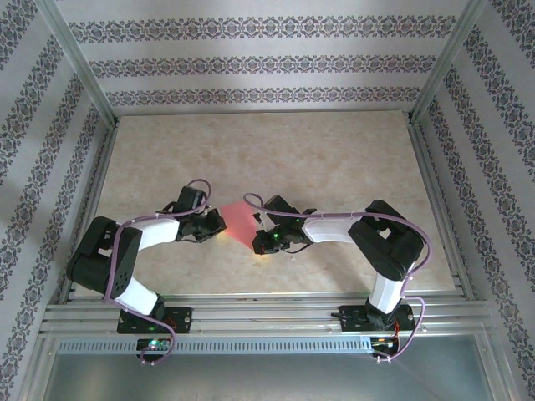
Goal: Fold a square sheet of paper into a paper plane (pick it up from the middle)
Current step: Fold the triangle a second time at the center of the table, then fourth fold the wing at the center of the table.
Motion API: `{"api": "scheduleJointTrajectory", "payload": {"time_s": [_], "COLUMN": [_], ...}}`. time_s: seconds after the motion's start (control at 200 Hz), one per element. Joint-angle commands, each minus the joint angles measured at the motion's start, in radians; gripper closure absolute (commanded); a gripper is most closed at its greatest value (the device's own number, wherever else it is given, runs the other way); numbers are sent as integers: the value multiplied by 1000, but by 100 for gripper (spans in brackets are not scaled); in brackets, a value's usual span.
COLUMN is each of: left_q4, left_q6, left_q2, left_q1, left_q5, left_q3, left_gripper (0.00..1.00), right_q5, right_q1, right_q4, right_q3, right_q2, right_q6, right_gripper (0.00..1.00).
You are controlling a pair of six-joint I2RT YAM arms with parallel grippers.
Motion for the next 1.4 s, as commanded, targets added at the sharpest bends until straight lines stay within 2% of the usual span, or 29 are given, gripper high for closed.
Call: {"api": "scheduleJointTrajectory", "payload": {"time_s": [0.0,0.205,0.43,0.57,0.68,0.789,0.904,1.109,1.394], "left_q4": [-146,-237,-83,-5,15,65,118,231,300], "left_q6": [87,84,-86,-153,-179,-218,-256,-314,-362], "left_q2": [-17,-153,-239,-239,-239,-232,-209,-110,-27], "left_q1": [67,77,59,34,18,-15,-62,-134,-149], "left_q5": [-130,-107,47,80,81,85,82,78,83], "left_q3": [21,97,24,-14,-34,-60,-75,-81,-79], "left_gripper": [91,86,77,72,67,61,56,53,51], "right_q5": [104,101,24,-52,-42,20,35,58,90], "right_q1": [2,-29,-69,-84,-107,-113,-106,-91,-119], "right_q4": [-192,-128,25,101,127,137,132,118,93], "right_q3": [-59,-71,-61,-57,-69,-96,-86,-32,39], "right_q2": [60,17,-50,-131,-231,-284,-252,-149,-10], "right_q6": [-5,39,56,49,57,80,105,111,105], "right_gripper": [95,94,93,89,86,82,82,80,78]}}
